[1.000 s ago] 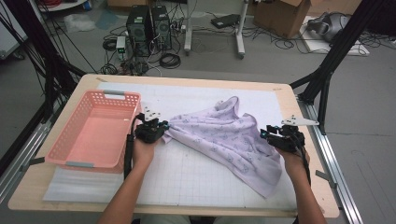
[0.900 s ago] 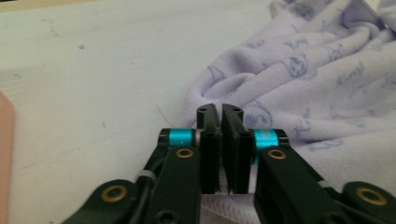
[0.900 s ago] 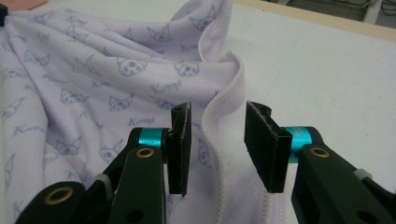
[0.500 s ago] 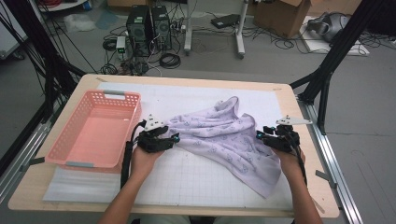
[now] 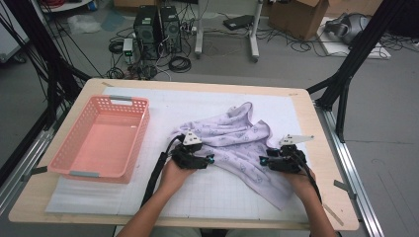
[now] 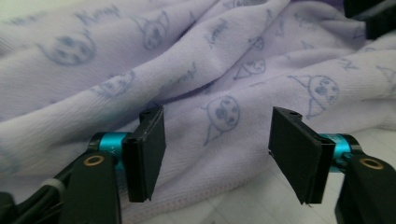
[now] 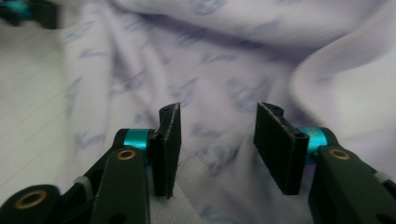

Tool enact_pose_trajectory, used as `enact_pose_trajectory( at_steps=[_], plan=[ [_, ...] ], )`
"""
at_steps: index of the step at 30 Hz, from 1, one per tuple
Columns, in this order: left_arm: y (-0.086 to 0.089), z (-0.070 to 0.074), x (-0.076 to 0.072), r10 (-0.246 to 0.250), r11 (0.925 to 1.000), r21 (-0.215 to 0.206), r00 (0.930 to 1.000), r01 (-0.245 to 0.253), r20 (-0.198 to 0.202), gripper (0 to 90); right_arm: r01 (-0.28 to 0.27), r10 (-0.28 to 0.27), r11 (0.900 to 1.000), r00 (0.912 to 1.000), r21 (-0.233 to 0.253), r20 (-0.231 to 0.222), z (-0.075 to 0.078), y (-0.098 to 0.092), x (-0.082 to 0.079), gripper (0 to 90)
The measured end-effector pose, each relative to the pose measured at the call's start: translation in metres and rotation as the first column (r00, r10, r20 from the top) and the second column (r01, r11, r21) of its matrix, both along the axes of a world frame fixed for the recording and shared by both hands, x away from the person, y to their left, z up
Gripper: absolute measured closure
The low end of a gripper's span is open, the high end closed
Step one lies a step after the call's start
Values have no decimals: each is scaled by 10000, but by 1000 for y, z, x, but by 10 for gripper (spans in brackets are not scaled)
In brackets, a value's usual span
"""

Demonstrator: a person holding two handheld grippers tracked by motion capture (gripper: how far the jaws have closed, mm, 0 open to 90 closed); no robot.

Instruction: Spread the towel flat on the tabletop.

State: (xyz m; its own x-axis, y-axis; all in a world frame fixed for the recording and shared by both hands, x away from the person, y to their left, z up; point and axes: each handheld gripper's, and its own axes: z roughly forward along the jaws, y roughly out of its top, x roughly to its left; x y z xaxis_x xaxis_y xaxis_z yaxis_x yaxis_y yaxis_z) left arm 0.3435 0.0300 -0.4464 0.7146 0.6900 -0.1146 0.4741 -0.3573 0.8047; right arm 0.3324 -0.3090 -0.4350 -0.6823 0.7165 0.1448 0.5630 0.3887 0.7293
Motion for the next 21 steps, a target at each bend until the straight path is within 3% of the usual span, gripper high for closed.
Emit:
enact_pose_trajectory(
  at_steps=[5,7,8,10,12,15,19,21],
  plan=[
    [-13,-3,0,92,9978,651,9987,-124,501,367,-353,352,9986,9994,-399,-27,-3,6,-3,496],
    [-18,-4,-2,30,9927,1199,9955,-145,950,455,-396,407,9960,9991,-795,123,-5,11,-5,517],
    [-19,-4,-1,-71,9918,1276,9945,-64,1044,509,-306,321,9956,9994,-881,160,-6,13,-6,554],
    [-21,-3,0,-148,9894,1454,9923,-33,1232,609,120,-124,9962,9999,-866,-47,-4,13,-7,723],
    [-19,-1,1,-164,9848,1736,9899,-84,1409,771,245,-272,9977,9987,-633,-421,-4,13,-7,799],
    [-11,-1,8,215,9913,1268,9932,-361,1146,820,-47,5,9981,9977,-617,-677,-2,19,-11,812],
    [-3,-2,15,739,9925,900,9922,-831,1003,821,-820,783,9960,9924,-363,-953,-2,31,-21,811],
    [-1,-1,18,908,9902,964,9902,-1011,1060,823,-1228,1207,9924,9857,-110,-1173,-2,40,-26,811]
  ],
)
